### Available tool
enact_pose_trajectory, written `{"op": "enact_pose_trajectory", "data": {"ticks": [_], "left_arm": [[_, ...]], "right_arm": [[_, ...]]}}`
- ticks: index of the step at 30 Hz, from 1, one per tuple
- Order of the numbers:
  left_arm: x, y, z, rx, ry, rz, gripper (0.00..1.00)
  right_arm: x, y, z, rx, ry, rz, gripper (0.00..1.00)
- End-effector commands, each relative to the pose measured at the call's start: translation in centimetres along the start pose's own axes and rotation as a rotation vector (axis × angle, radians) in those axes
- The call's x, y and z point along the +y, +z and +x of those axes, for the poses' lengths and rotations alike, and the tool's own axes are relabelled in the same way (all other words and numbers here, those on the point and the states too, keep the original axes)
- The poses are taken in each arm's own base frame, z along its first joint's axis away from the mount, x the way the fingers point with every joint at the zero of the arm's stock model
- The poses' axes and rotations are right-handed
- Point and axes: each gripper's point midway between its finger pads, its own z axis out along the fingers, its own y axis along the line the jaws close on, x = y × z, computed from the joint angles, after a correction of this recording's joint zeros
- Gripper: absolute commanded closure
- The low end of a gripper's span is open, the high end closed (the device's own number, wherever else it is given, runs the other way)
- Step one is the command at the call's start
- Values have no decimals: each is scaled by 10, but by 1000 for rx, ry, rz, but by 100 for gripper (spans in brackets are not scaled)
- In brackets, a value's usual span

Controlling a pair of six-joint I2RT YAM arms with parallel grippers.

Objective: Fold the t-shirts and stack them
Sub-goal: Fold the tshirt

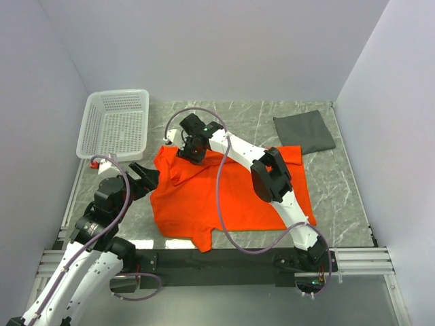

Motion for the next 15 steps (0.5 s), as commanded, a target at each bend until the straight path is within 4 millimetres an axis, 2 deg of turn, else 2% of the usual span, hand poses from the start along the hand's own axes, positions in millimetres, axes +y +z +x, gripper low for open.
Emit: {"op": "enact_pose_trajectory", "data": {"ticks": [1, 6, 9, 10, 13, 15], "left_arm": [[-5, -1, -3, -9, -17, 26, 9], [-5, -2, -3, -10, -19, 25, 9], [-6, -2, -3, -10, -21, 27, 9], [-5, -2, -3, -10, -19, 23, 9], [-6, -3, -5, -15, -22, 27, 9], [-6, -3, -5, -17, -22, 29, 9]], "right_arm": [[-2, 5, -7, -15, 21, 0, 51], [-1, 6, -7, -15, 21, -4, 59], [0, 3, -9, -22, 22, -9, 73], [1, 2, -9, -22, 22, -12, 81], [3, -9, -14, -44, 15, -18, 93], [5, -24, -17, -61, 3, -18, 95]]}}
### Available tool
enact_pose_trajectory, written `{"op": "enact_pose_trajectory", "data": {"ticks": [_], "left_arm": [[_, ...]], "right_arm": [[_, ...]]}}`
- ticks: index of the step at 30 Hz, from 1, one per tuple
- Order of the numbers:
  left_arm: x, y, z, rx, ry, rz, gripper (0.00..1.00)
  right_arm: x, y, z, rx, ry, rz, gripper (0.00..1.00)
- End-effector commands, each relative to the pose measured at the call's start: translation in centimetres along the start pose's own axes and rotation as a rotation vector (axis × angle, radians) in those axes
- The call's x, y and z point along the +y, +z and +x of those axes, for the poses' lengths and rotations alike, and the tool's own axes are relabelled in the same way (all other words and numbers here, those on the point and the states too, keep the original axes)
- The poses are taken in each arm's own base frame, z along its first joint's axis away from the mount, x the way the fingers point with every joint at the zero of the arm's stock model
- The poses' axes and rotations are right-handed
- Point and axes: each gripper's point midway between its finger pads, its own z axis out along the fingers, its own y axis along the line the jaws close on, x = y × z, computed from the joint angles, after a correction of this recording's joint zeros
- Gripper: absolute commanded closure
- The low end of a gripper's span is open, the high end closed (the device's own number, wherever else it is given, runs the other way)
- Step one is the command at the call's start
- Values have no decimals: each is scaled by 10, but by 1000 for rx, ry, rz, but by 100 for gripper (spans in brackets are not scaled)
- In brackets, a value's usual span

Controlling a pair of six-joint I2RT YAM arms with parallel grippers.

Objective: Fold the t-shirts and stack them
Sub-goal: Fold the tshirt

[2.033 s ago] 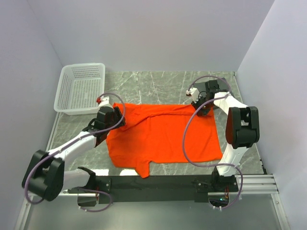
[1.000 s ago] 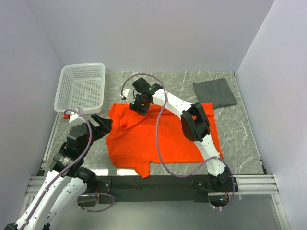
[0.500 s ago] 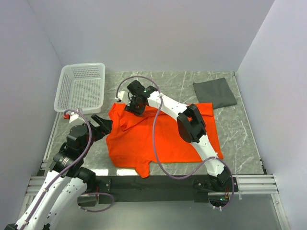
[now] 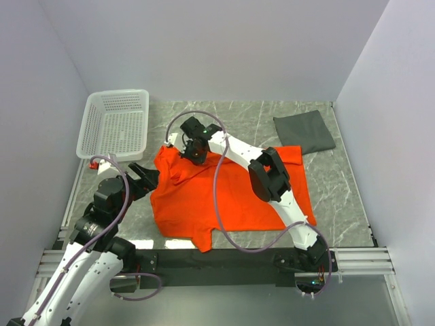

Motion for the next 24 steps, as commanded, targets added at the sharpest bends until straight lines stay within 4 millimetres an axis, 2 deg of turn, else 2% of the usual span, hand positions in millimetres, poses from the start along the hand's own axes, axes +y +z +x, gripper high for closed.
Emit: {"op": "enact_pose_trajectory", "data": {"ticks": [1, 2, 4, 5, 6, 7, 8, 13, 15, 18, 19, 20, 24], "left_arm": [[-5, -2, -4, -14, -16, 24, 9], [-5, -2, -3, -11, -14, 24, 9], [-5, -1, -4, -11, -11, 26, 9], [-5, -1, -3, -8, -12, 25, 9], [-5, -1, -3, -8, -10, 25, 9], [-6, -1, -4, -10, -12, 27, 9], [-6, -1, -3, -10, -10, 31, 9], [-7, 0, -2, -4, -8, 34, 9], [-7, 0, -1, 0, -7, 36, 9], [-8, 1, 1, 9, -7, 40, 9], [-8, 2, 2, 11, -6, 42, 8], [-9, 3, 2, 15, -3, 42, 8], [-11, 10, 10, 51, 4, 44, 8]], "right_arm": [[3, -42, -23, -86, -25, 3, 96], [2, -59, -29, -116, -34, 15, 97], [10, -66, -25, -123, -38, -2, 97], [15, -81, -32, -159, -45, -12, 97], [18, -86, -32, -171, -56, -21, 97], [25, -84, -24, -163, -55, -39, 97], [31, -95, -28, -189, -67, -50, 97], [53, -94, -4, -152, -92, -120, 96], [66, -92, 0, -149, -105, -162, 94], [86, -89, 9, -113, -144, -196, 80], [89, -87, 15, -84, -145, -206, 67], [92, -85, 16, -72, -152, -208, 62], [93, -97, 19, -69, -158, -195, 56]]}}
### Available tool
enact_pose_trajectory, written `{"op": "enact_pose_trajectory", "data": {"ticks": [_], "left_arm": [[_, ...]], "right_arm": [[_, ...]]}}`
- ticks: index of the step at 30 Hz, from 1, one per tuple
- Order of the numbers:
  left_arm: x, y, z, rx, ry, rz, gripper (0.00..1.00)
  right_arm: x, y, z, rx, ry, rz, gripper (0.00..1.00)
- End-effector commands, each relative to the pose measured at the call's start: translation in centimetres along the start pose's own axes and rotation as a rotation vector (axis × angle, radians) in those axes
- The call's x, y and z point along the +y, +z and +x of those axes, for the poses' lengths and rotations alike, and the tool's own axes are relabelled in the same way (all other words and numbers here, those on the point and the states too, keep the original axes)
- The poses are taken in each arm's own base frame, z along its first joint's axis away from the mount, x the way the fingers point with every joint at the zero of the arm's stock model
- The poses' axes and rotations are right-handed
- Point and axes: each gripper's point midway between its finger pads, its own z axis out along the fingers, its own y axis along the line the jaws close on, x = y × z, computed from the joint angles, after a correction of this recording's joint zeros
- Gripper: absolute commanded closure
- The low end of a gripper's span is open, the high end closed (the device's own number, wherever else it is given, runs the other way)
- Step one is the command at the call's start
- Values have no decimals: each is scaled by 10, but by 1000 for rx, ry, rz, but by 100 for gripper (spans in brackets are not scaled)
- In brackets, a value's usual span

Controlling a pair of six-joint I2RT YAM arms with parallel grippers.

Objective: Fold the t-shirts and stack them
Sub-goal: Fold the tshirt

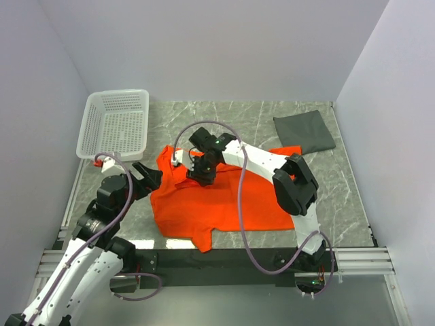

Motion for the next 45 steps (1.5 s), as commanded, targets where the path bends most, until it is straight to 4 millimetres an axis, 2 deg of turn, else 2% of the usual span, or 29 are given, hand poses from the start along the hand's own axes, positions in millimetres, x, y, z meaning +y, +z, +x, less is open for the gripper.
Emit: {"op": "enact_pose_trajectory", "data": {"ticks": [1, 4, 7, 9, 10, 11, 12, 13, 14, 15, 16, 17, 18, 19, 20, 21, 22, 25, 26, 27, 29, 30, 31, 33, 36, 37, 39, 42, 45], "left_arm": [[-9, 9, 5, 26, 1, 38, 8], [-9, 27, 18, 84, 1, 19, 9], [-15, 42, 21, 92, -10, 32, 11], [-12, 59, 30, 125, -6, 5, 13], [-10, 72, 35, 144, -4, -18, 15], [-10, 79, 37, 150, 1, -29, 15], [-13, 86, 32, 139, 3, -41, 16], [-6, 101, 40, 162, 11, -80, 16], [-6, 108, 39, 160, 13, -93, 18], [-10, 117, 31, 141, 14, -102, 19], [-1, 131, 39, 165, 20, -148, 19], [1, 139, 38, 164, 21, -163, 20], [-3, 149, 27, 136, 21, -177, 21], [1, 156, 25, 135, 26, -198, 22], [13, 168, 34, 160, 38, -249, 23], [12, 177, 25, 148, 36, -266, 24], [23, 187, 32, 172, 53, -303, 25], [23, 205, 23, 163, 62, -311, 28], [29, 212, 30, 183, 70, -332, 29], [25, 220, 23, 176, 67, -326, 30], [34, 230, 32, 215, 89, -361, 34], [28, 237, 27, 208, 88, -353, 34], [34, 241, 34, 230, 100, -372, 39], [32, 249, 30, 223, 101, -376, 45], [33, 256, 30, 224, 106, -388, 52], [36, 259, 32, 227, 109, -401, 57], [39, 261, 27, 210, 114, -427, 61], [43, 263, 22, 189, 117, -462, 73], [53, 260, 16, 165, 127, -531, 92]], "right_arm": [[9, -30, -10, -45, -44, 12, 56], [13, -48, -7, -78, -34, 8, 56], [5, -64, -1, -110, 21, 40, 57], [-16, -80, 10, -155, 122, 82, 58], [-24, -90, 18, -177, 171, 103, 59], [-41, -103, 34, -203, 280, 137, 59], [-50, -111, 44, -222, 335, 160, 59], [-56, -121, 53, -249, 392, 186, 59], [-60, -128, 62, -266, 425, 206, 59], [-77, -142, 80, -301, 477, 260, 59], [-73, -148, 92, -310, 509, 284, 59], [-76, -154, 102, -321, 541, 308, 59], [-78, -155, 121, -325, 582, 328, 59], [-78, -166, 126, -349, 592, 358, 59], [-77, -170, 132, -362, 617, 370, 59], [-78, -171, 148, -370, 653, 386, 59], [-76, -178, 148, -401, 665, 385, 59], [-81, -189, 163, -427, 707, 408, 59], [-82, -193, 166, -436, 719, 411, 59], [-83, -196, 167, -440, 726, 414, 59], [-84, -201, 171, -453, 735, 422, 59], [-85, -201, 172, -458, 738, 427, 59], [-84, -202, 174, -460, 745, 427, 59], [-85, -205, 179, -467, 755, 430, 59], [-84, -206, 179, -478, 759, 420, 59], [-87, -211, 187, -482, 777, 437, 59], [-86, -212, 189, -489, 786, 436, 59], [-86, -214, 189, -495, 786, 437, 59], [-85, -216, 189, -498, 786, 437, 59]]}}
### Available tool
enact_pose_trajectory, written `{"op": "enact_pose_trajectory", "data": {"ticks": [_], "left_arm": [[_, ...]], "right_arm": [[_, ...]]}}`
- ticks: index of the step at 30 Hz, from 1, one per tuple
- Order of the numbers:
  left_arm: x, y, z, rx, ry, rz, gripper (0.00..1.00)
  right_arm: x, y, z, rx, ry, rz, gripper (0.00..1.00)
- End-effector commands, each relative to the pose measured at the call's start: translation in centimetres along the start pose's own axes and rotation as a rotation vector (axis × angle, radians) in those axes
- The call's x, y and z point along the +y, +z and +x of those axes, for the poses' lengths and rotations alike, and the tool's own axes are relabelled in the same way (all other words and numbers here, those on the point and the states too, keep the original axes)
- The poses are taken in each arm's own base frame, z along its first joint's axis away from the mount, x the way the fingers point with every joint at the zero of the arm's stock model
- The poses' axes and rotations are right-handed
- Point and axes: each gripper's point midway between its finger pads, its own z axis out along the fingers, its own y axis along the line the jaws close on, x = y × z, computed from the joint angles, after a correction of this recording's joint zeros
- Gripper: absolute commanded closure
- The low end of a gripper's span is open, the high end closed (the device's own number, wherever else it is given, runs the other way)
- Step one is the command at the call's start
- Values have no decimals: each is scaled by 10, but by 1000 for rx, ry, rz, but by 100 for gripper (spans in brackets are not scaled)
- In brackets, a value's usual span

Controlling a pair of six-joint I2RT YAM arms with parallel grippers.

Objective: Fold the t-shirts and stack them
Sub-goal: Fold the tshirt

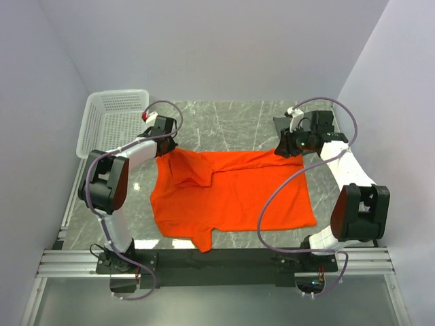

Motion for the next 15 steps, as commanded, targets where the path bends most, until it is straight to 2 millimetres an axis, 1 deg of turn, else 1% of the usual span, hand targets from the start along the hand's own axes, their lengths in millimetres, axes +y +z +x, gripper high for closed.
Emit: {"op": "enact_pose_trajectory", "data": {"ticks": [1, 2, 6, 10, 15], "left_arm": [[14, 1, -20, -72, -17, -114, 98], [15, 1, -23, -79, -22, -126, 99], [29, 2, -23, -88, -34, -194, 99], [35, 4, -22, -90, -40, -214, 99], [38, 5, -29, -104, -41, -233, 99]], "right_arm": [[7, -13, -16, -66, -31, -5, 59], [6, -13, -15, -67, -31, -4, 59], [1, -13, -14, -63, -23, 15, 59], [-7, -11, -9, -42, -9, 50, 59], [-24, -7, -1, -7, 17, 124, 59]]}}
